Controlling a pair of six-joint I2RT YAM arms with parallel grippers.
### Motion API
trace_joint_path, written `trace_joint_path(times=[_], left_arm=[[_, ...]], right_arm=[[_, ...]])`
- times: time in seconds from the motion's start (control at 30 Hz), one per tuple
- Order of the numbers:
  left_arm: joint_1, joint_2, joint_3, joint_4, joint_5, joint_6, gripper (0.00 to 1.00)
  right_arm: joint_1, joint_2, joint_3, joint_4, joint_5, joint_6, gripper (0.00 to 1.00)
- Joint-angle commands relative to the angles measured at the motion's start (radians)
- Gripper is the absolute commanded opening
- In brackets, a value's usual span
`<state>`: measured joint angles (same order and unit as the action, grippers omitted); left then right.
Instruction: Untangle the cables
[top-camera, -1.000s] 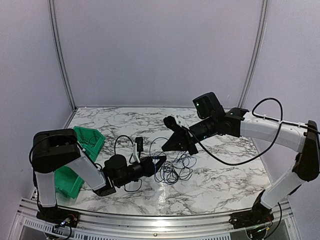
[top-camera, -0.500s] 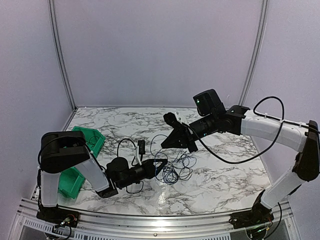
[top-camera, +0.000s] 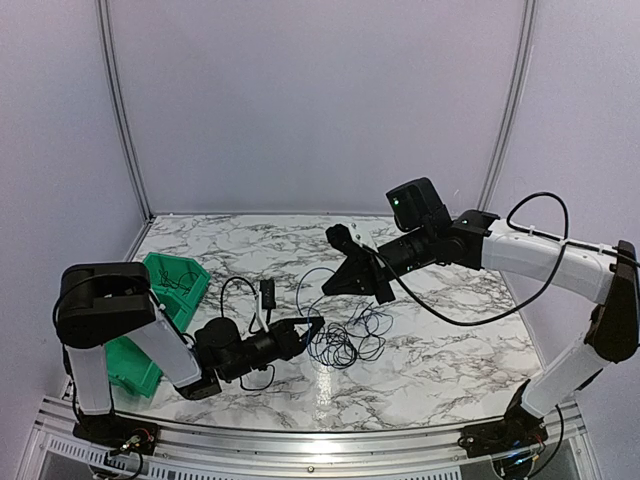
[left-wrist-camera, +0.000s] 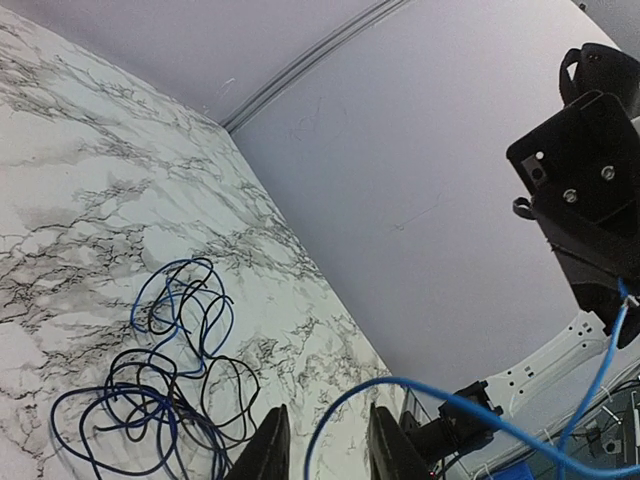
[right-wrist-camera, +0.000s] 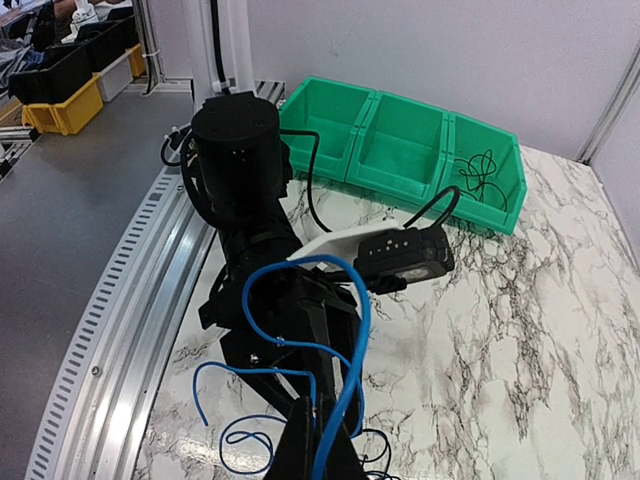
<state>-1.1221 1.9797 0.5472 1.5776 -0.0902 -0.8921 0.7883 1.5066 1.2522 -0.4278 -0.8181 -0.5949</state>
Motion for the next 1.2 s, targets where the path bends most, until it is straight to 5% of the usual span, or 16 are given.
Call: trace_joint_path(times=[0.0, 0.23, 0.6, 1.17], left_arm=[[-0.009, -0.058, -0.006, -0.04, 0.007, 0.05, 0.31], [-0.018, -0.007, 0.044, -0.053, 0.028, 0.045, 0.38], [-0.018, 0.079, 0.111, -0.14, 0.002, 0.028, 0.07], [-0.019, 0.127, 0.109, -0.129, 0.029, 0.008, 0.02]], right_arm=[[0.008, -0.001, 0.03, -0.002, 0.018, 0.007, 0.0], [0.008, 0.003, 0.043, -0.012, 0.012, 0.007, 0.0], [0.005, -0.026, 0.127, -0.057, 0.007, 0.008, 0.0], [-0.055, -0.036, 0.441, -0.157, -0.037, 0.028, 0.0]])
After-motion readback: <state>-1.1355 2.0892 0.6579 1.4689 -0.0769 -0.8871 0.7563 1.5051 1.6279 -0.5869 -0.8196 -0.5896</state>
